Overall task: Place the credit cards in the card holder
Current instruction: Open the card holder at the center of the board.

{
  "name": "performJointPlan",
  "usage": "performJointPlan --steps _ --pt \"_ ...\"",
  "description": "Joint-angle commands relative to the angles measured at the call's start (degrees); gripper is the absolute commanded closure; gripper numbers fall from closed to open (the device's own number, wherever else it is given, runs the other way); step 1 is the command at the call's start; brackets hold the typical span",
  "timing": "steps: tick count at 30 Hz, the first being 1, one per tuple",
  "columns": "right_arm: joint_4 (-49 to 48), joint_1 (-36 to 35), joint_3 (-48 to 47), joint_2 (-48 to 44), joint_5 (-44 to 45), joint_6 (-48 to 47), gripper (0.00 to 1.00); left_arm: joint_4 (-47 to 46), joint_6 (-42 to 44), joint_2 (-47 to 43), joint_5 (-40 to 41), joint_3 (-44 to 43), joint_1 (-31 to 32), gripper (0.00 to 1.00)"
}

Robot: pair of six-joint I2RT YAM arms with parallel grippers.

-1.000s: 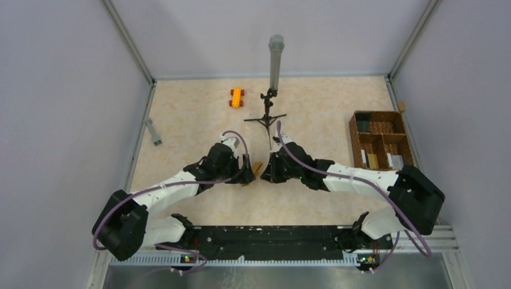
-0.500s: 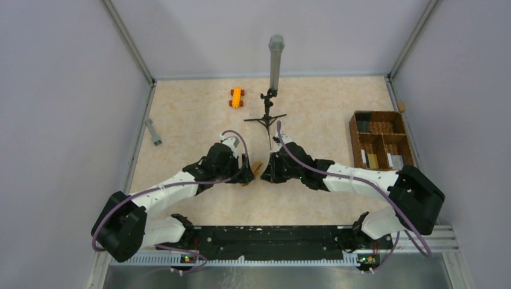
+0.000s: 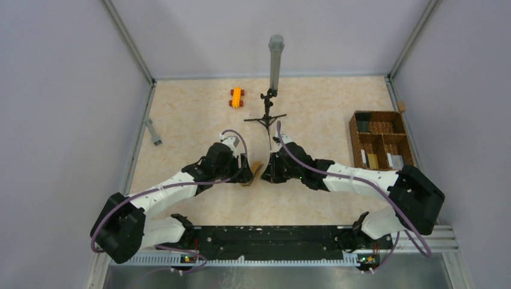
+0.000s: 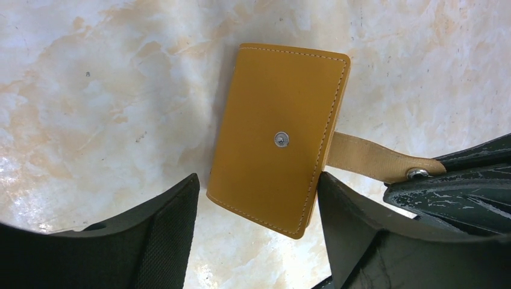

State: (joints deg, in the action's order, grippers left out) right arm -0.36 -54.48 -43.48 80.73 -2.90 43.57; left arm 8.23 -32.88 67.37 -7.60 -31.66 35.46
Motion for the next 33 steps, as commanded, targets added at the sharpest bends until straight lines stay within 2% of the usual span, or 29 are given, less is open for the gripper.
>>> performJointPlan --steps 1,8,17,22,33 --pt "-0.4 -0.5 -0.9 -0.7 0.2 -0.7 1.00 0.6 0.7 -0.6 3.6 -1.2 0.0 0.32" --pt "2.9 -0.5 -1.4 -0.3 3.9 -0.7 1.00 3.6 2.1 -2.1 7.1 -1.7 0.0 0.46" --pt "5.4 -0.5 -1.8 1.0 6.9 -0.8 1.00 4.0 2.1 -1.9 10.7 -1.1 0.0 0.48" --pt "6.8 -0.5 -1.8 1.8 9.3 -0.2 1.00 3.8 1.6 -2.9 11.8 -0.9 0.0 0.55" --pt "10.4 0.2 -1.9 4.9 14.7 0.3 1.00 5.1 -0.2 -2.5 17.6 0.9 0.0 0.40"
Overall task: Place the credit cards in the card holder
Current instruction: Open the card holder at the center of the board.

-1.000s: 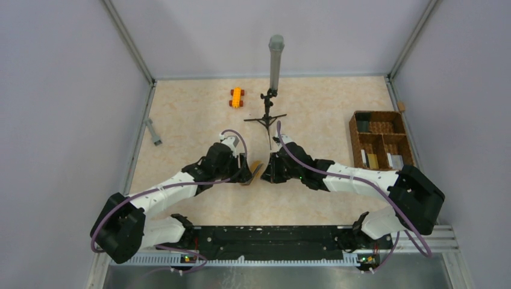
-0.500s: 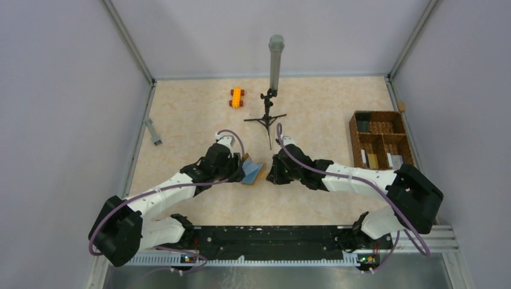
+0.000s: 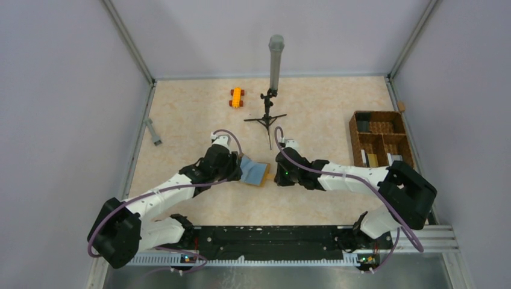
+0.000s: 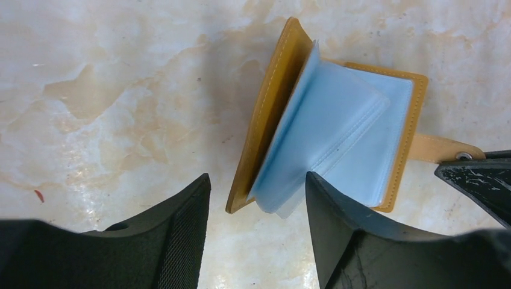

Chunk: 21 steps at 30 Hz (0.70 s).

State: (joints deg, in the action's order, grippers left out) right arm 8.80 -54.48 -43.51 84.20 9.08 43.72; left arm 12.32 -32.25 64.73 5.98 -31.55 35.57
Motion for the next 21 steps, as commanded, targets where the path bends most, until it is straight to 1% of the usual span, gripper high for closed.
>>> performJointPlan --steps 1,5,8,10,14,18,21 --pt "1.4 0.4 -1.9 1.8 2.8 0.1 1.00 1.2 -1.0 0.6 4.8 0.7 -0.1 0.39" --pt "2.1 1.1 -2.4 3.4 3.6 -0.4 1.00 3.9 -2.7 2.2 9.6 0.0 -0.1 0.39" --pt "2.0 1.5 -2.6 4.2 3.6 -1.0 1.00 5.0 -3.4 2.0 11.9 -0.3 -0.1 0.35" --pt "1.8 1.6 -2.9 4.5 3.2 -1.5 1.00 3.8 -2.3 1.0 10.1 -0.1 -0.1 0.32" --pt "1.7 1.9 -3.5 4.6 3.1 -2.4 1.00 -0.6 0.2 -0.6 2.8 0.0 -0.1 0.26" --pt "2.7 2.4 -4.3 4.3 3.4 -2.9 1.00 -1.7 1.3 -0.5 0.8 -1.2 -0.1 0.20" --pt "3.6 2.5 -4.9 4.0 3.3 -3.3 1.00 -3.2 2.5 0.8 -0.2 -1.7 -0.1 0.19"
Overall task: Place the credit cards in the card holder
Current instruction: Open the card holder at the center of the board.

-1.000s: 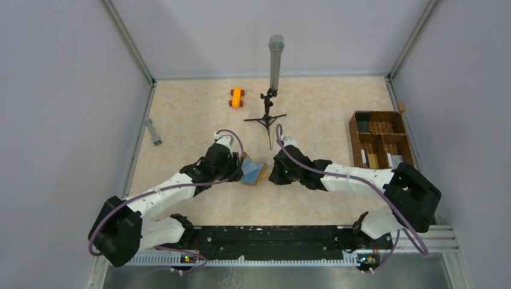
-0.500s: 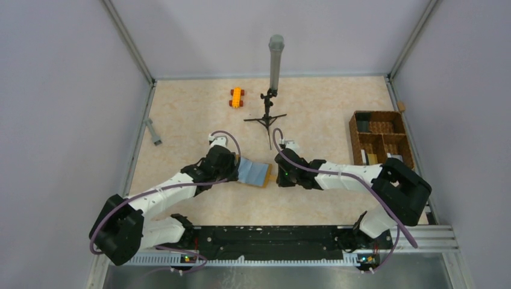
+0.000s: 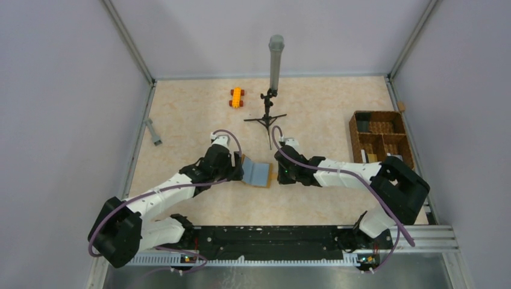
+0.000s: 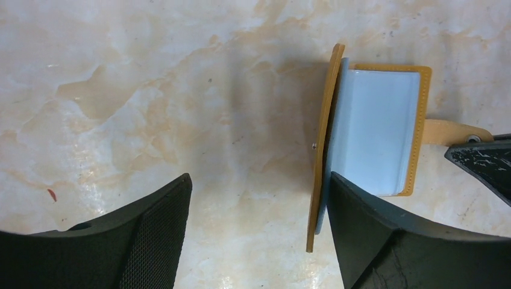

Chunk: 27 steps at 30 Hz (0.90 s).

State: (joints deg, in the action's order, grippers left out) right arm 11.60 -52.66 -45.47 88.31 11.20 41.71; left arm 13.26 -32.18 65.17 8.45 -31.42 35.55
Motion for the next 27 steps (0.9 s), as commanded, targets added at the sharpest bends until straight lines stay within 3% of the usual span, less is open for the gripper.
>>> performJointPlan --steps 1,2,8,11,18,24,27 --pt "1.2 0.8 -3.1 -0.3 1.2 -1.5 1.00 -4.6 2.7 1.0 -2.8 -1.9 -0.1 0.19" --pt "1.6 0.8 -3.4 -0.7 1.2 -1.6 0.98 -4.8 2.8 2.1 -2.9 -2.0 -0.1 0.21" --pt "2.1 0.8 -4.2 -5.6 0.2 -3.7 0.65 -6.3 1.6 4.0 -4.7 -1.6 -0.1 0.38" --pt "1.0 0.8 -4.5 -8.5 -1.8 -5.0 0.58 -7.4 0.7 3.1 -6.0 -0.9 -0.1 0.45" --pt "-4.7 0.7 -5.5 -10.0 -7.5 -5.9 0.65 -8.3 -1.2 1.5 -6.8 0.5 0.0 0.60" --pt "-10.0 0.7 -7.1 -3.7 -12.9 -4.6 0.81 -8.7 -2.4 2.1 -7.3 1.0 -0.1 0.73" --pt "-13.1 0.6 -7.3 -0.5 -15.1 -3.9 0.82 -8.8 -3.2 1.9 -7.5 1.3 -0.1 0.79"
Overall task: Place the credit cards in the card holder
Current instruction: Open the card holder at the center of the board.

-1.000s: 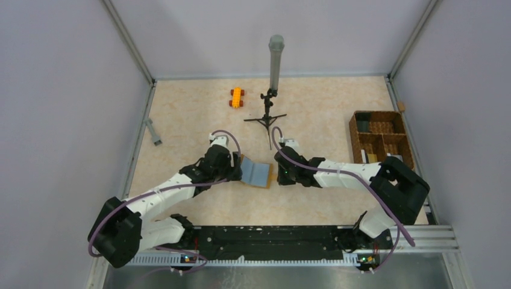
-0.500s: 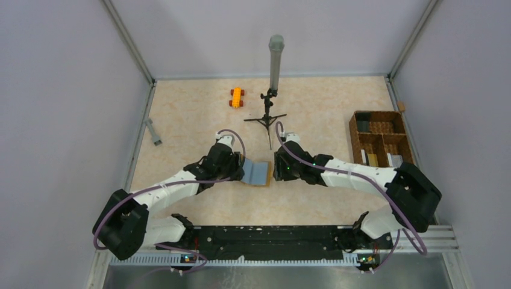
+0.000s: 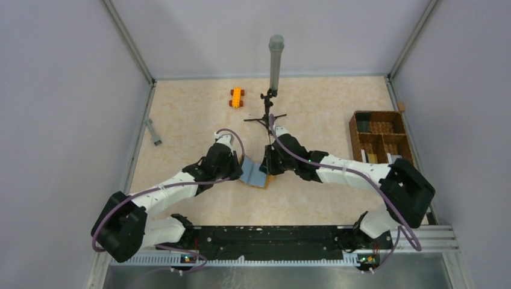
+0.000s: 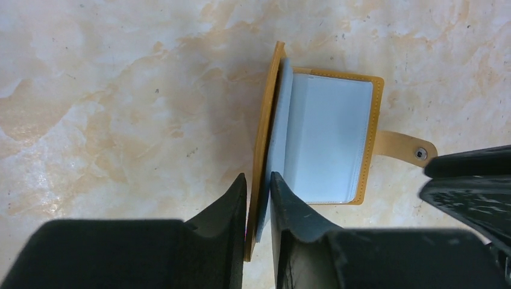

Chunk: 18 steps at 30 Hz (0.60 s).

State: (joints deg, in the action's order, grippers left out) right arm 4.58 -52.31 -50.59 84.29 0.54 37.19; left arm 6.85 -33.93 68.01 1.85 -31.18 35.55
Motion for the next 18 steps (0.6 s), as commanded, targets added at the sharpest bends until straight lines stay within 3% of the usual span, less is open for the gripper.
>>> performJointPlan --steps 1,9,14,18 --pt "-7.4 0.3 -2.2 4.4 -5.2 0.8 0.82 -2.5 -1.8 -1.2 -0.9 1.3 -0.1 0.82" --pt "-8.5 0.8 -3.2 13.2 -5.8 0.9 0.83 -2.2 -3.1 -2.8 0.4 2.7 -0.1 0.88" --pt "-5.2 2.8 -2.2 13.5 -5.4 0.1 0.86 -1.7 -4.1 -4.1 0.6 3.5 -0.1 0.92" --pt "0.8 3.5 -2.7 5.7 -3.4 -3.1 0.68 -0.8 -5.5 -5.8 1.3 4.0 -0.1 0.94"
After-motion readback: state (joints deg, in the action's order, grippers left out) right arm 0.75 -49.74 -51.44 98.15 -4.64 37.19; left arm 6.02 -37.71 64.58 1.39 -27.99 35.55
